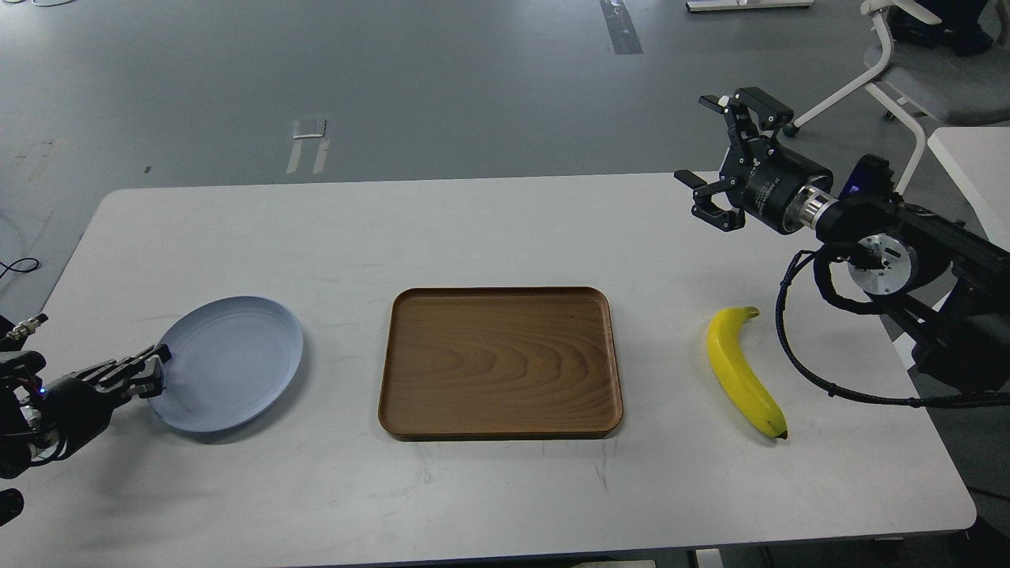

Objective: Place banana on plate with both arms
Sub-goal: 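Close the left gripper on the plate rim, then lift the plate with the left gripper and lower it onto the wooden tray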

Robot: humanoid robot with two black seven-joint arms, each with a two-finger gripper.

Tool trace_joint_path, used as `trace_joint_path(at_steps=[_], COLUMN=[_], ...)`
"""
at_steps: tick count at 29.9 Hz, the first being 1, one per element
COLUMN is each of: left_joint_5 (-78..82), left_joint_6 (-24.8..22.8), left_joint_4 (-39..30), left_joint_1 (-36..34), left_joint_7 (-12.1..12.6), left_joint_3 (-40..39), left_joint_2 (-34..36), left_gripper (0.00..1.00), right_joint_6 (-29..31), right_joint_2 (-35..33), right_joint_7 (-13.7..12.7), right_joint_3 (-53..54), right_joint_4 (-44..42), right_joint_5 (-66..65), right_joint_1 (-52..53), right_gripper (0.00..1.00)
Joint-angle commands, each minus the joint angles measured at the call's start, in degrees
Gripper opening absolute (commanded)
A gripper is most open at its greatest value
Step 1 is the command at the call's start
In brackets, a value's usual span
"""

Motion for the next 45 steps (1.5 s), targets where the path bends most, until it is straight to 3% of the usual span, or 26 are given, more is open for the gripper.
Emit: trace_joint_path(at_steps=[1,6,11,13,16,19,26,31,38,45], left_joint_5=[0.02,-1.12,-1.21,-1.47,-1.12,-0.33,-0.24,-0.24,-0.24,-0.24], left_joint_6=[-0.08,-0.17,-2.02,-5.17,-5.71,-6.06,-7.91,-7.90,-7.82,-7.73], left_joint_4=[-0.72,-2.48,-8.55,-16.94,-24.00,-25.42,-20.86,-9.36,-2.23,0.15], left_joint_1=[-0.40,-2.33,-7.52,-13.20,-17.00,-19.55,-24.83,-26.06,-25.54,-25.10], left_joint_7=[0.00,0.00,0.00,0.00,0.00,0.00,0.00,0.00,0.00,0.00], left_joint_3=[-0.07,-0.16,-0.25,-0.33,-0.16,0.02,4.14,12.75,14.78,16.80], left_joint_2=[0.07,0.87,2.18,2.71,2.19,0.09,-13.97,-24.34,-27.43,-27.96], left_gripper=[0.00,0.00,0.00,0.00,0.00,0.00,0.00,0.00,0.00,0.00], right_joint_6=[-0.10,-0.10,-0.01,0.08,-0.01,-0.10,-0.19,-0.19,-0.19,-0.19], right_joint_2=[-0.32,-1.37,-4.62,-6.90,-9.53,-11.03,-13.76,-16.04,-16.93,-16.93], right_joint_7=[0.18,0.18,0.18,0.18,0.18,0.27,0.27,0.35,0.36,0.44], right_joint_3=[0.09,0.18,1.85,2.46,2.82,3.78,7.21,8.44,10.11,10.90], right_joint_4=[0.51,1.04,1.48,1.74,3.23,4.29,6.05,8.33,9.65,9.83], right_joint_5=[-0.13,-0.13,0.13,0.22,0.31,0.31,0.31,0.39,0.48,0.48], right_joint_1=[-0.62,-0.98,-0.98,-1.15,-1.68,-2.46,-5.63,-7.21,-10.02,-10.82], right_gripper=[1.00,1.00,1.00,1.00,1.00,1.00,1.00,1.00,1.00,1.00])
